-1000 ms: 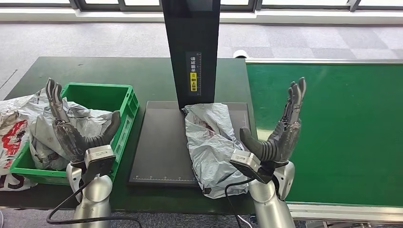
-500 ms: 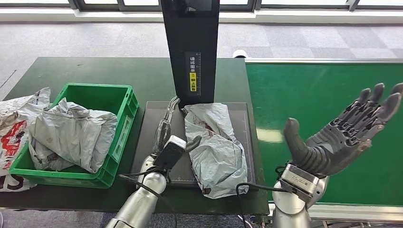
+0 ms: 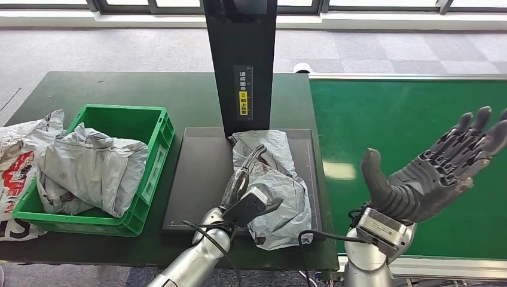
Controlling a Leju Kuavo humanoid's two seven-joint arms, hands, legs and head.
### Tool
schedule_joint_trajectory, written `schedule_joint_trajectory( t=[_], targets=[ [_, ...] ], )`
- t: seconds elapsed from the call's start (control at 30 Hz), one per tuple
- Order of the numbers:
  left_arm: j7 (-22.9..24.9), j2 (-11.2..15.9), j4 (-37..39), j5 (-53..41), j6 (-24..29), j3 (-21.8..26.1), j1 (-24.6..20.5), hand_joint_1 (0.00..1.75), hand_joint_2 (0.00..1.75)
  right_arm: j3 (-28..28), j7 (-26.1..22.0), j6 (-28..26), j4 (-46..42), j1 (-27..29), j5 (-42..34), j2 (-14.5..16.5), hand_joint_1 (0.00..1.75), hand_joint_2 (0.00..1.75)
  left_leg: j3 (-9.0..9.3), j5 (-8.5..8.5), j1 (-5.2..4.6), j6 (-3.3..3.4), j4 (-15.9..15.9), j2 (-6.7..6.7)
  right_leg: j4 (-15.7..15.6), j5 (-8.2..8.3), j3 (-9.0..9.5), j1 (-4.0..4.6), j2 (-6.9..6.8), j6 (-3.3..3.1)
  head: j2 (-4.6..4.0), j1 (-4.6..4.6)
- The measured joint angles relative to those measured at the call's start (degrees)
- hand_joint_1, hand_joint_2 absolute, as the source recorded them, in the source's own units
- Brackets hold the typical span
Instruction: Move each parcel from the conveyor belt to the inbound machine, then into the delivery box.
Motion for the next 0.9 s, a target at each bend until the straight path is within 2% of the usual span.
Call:
schedule_joint_trajectory(
  t=[0.17,0.57,0.9],
  targets=[
    [1.0,0.0,1.9,-0.5,0.7,-2.3,-0.7,0.00,1.75,0.0,0.0,0.0,0.0,0.0,0.0,0.0,0.00,1.75,0.00,0.00,0.00,0.00,0.0,0.00,0.0,0.00,0.00,0.00,0.00,0.00,0.00,-0.01],
    [10.2,0.0,11.8,-3.8,1.6,-7.8,-2.3,0.00,1.75,0.0,0.0,0.0,0.0,0.3,0.0,-0.1,0.00,1.75,-0.01,0.00,0.00,0.00,0.0,0.00,0.0,0.00,0.00,0.00,0.00,0.00,0.00,-0.01],
    [11.7,0.0,14.9,-4.5,1.8,-9.9,-3.3,0.00,1.75,0.0,0.0,0.0,0.0,0.4,0.1,-0.1,0.00,1.75,0.00,0.00,0.00,0.00,0.0,-0.01,0.0,0.00,0.02,0.00,0.00,0.00,0.00,-0.01]
  ],
)
